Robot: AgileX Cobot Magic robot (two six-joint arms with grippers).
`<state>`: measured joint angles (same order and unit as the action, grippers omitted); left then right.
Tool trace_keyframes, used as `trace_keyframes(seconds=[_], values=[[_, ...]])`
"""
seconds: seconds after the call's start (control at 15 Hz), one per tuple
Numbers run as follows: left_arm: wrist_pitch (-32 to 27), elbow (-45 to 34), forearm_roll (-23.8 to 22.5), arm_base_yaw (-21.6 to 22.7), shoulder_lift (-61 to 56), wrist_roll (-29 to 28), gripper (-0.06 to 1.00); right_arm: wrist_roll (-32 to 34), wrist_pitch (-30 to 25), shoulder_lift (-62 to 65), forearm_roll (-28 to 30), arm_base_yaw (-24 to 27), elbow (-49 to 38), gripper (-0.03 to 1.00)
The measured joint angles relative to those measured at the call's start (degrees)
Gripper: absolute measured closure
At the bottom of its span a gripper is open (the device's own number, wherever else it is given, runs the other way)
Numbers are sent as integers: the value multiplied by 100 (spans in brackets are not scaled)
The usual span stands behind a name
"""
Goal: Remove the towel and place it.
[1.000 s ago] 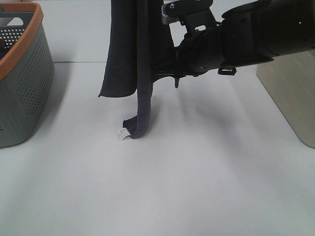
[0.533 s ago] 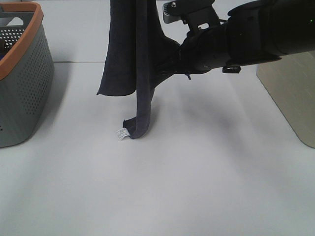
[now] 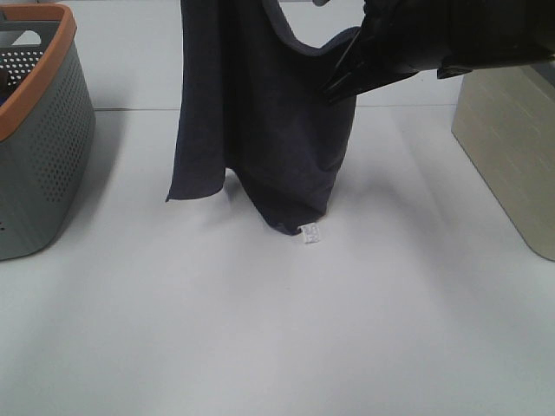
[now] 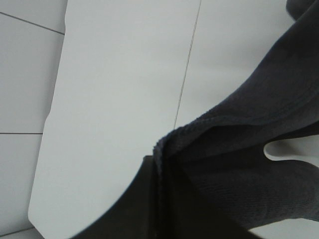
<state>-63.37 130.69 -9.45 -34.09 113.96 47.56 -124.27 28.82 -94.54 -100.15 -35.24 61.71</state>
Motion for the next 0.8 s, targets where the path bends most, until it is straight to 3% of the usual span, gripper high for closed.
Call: trace_keyframes(seconds=[0.13, 0.27, 0.4, 0.8], values=[[172, 0, -126, 46, 120, -74, 94, -309, 29, 0, 6, 0, 0, 94], [670, 0, -258, 46, 178, -367, 94, -355, 17, -17, 1054, 0, 17, 94], [1455, 0, -384, 241, 384, -825, 94, 80, 80, -286, 2418, 34, 418, 94], [3369, 0, -464, 1003, 842, -1243, 94, 264, 0, -1553, 3249, 722, 2429, 94]])
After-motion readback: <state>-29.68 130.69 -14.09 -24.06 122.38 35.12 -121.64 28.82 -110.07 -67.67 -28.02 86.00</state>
